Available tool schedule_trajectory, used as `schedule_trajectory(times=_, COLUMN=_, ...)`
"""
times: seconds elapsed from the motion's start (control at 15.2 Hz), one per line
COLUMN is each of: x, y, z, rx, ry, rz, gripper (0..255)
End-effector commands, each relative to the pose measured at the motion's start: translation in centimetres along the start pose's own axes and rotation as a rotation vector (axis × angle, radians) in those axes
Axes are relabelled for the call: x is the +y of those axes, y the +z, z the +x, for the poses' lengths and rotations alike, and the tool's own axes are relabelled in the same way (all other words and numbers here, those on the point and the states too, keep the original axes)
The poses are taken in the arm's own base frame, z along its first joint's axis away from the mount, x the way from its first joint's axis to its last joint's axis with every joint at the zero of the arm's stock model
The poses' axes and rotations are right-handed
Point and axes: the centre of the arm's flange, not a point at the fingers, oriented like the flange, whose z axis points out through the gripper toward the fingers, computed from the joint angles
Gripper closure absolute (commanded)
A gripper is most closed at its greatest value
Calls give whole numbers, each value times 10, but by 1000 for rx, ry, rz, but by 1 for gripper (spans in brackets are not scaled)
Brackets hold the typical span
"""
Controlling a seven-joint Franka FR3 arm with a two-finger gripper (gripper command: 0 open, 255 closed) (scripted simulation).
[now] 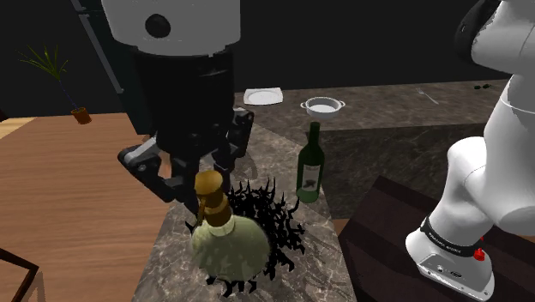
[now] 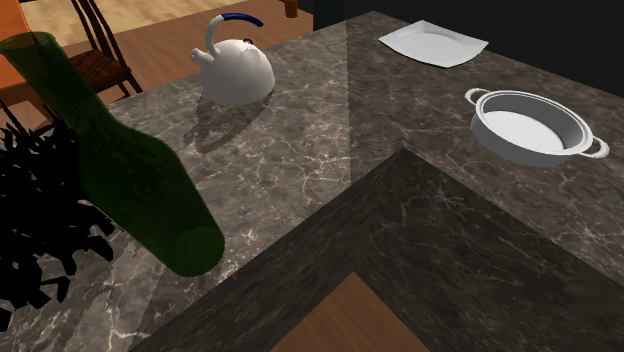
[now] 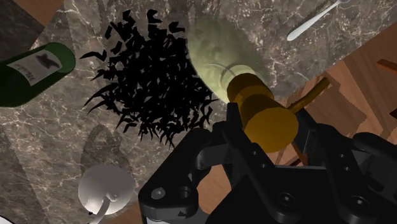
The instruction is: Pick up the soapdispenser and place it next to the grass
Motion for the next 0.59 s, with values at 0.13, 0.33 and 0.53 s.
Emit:
schedule_trajectory(times=0.13, x=-48, y=1, z=-20, rx=1, ry=3, rz=1, gripper=255)
schedule_trajectory(times=0.33, x=-75, y=8, z=-33, rx=1, ry=3, rz=1, gripper=255)
schedule_trajectory(times=0.53, x=-74, y=24, z=-34, rx=1, ry=3, rz=1, gripper=255)
